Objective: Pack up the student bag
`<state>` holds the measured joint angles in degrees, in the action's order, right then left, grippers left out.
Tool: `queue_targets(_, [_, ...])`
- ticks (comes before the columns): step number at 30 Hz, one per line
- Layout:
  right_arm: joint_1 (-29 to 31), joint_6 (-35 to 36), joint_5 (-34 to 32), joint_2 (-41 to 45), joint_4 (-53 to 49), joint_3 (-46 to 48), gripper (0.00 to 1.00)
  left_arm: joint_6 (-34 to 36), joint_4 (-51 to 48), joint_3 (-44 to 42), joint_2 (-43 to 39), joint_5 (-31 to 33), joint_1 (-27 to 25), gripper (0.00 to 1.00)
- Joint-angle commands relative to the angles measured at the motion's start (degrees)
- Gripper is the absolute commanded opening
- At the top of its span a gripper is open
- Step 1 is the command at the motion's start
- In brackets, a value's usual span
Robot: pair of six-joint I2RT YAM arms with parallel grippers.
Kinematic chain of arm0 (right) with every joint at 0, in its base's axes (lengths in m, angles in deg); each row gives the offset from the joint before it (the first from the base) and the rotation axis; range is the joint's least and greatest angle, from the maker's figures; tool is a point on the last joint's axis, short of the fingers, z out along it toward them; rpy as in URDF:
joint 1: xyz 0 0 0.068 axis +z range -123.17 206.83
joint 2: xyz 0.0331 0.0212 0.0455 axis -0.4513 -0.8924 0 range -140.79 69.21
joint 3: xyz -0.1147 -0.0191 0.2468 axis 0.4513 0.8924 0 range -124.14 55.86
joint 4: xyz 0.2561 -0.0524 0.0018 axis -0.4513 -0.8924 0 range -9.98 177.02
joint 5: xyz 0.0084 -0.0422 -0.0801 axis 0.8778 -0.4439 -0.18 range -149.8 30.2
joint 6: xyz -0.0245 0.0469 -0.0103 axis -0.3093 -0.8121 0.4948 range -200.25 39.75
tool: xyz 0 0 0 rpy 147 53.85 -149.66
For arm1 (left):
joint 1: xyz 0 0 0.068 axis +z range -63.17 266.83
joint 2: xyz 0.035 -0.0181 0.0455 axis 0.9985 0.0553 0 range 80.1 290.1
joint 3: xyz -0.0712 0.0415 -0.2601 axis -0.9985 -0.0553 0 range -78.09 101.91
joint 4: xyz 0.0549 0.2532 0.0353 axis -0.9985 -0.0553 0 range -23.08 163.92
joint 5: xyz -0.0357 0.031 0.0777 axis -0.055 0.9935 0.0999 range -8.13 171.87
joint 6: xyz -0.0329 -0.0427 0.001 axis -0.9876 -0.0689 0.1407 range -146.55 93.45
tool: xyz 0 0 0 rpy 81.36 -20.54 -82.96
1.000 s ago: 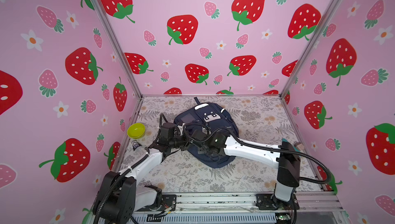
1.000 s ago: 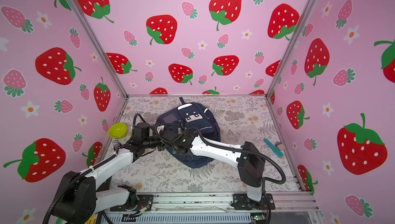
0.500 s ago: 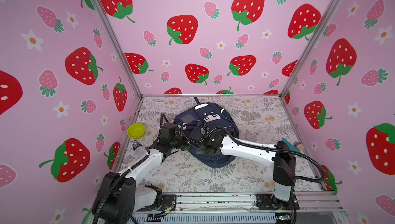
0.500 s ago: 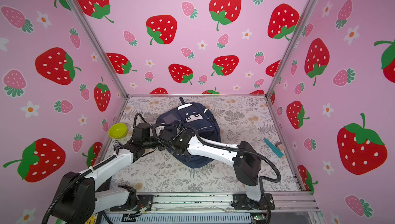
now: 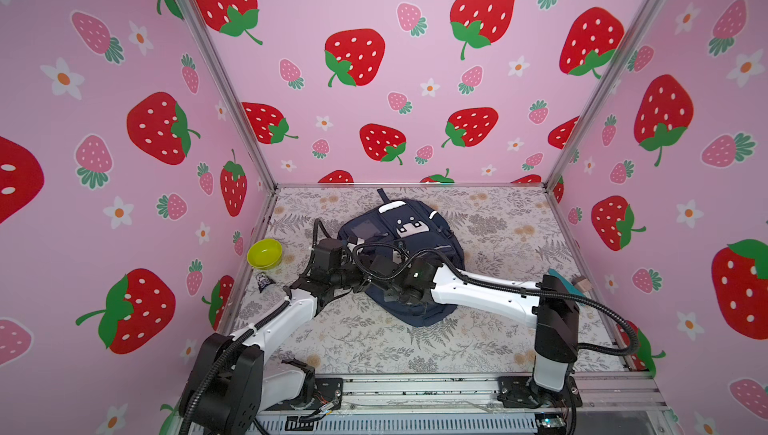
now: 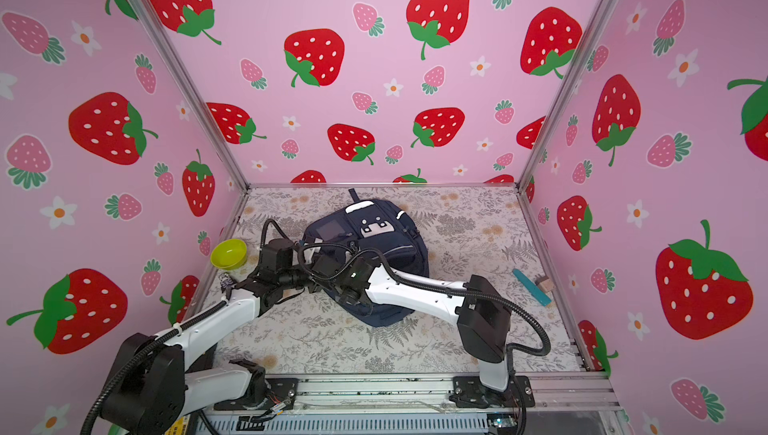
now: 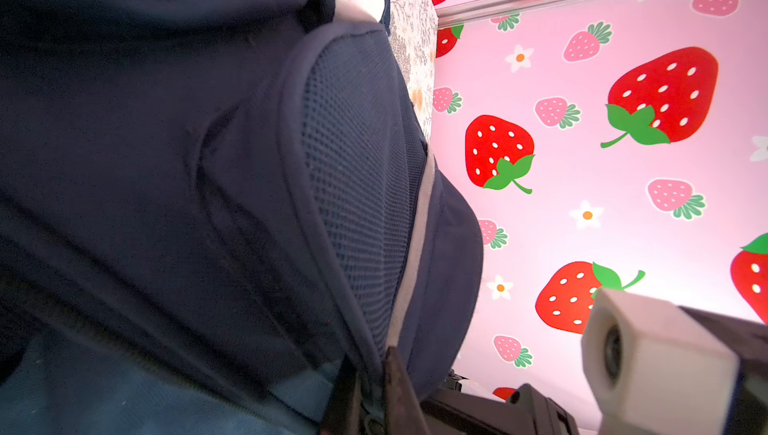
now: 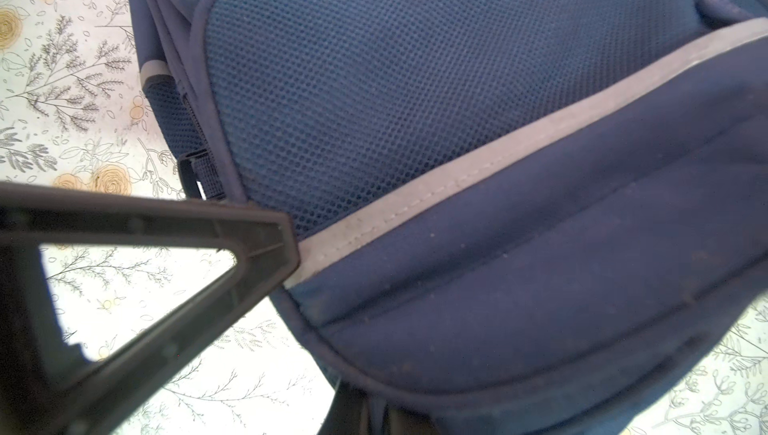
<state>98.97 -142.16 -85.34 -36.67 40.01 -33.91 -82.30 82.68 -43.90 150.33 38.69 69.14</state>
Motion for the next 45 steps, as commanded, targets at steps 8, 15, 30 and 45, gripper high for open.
queue_targets(8, [-1.5, -1.2, -3.7, 6.8, -2.8, 8.9, 0.00, 0.5, -2.1, -0.8, 0.5, -1.0, 2.1, 0.00])
queue_targets(15, [-6.2, 2.7, 0.8, 15.4, 5.5, 21.9, 0.00, -0.7, -1.2, -1.8, 0.6, -1.0, 5.4, 0.00])
queue_targets(30, [-21.0, 18.7, 10.6, 32.4, 21.0, 41.5, 0.00, -0.6, -3.3, 1.1, 3.4, -0.9, 14.9, 0.00])
queue_targets(45, [-20.5, 18.8, 24.2, 36.3, 31.0, 43.7, 0.04, -12.7, 7.8, 4.2, 6.4, 9.1, -13.1, 0.57])
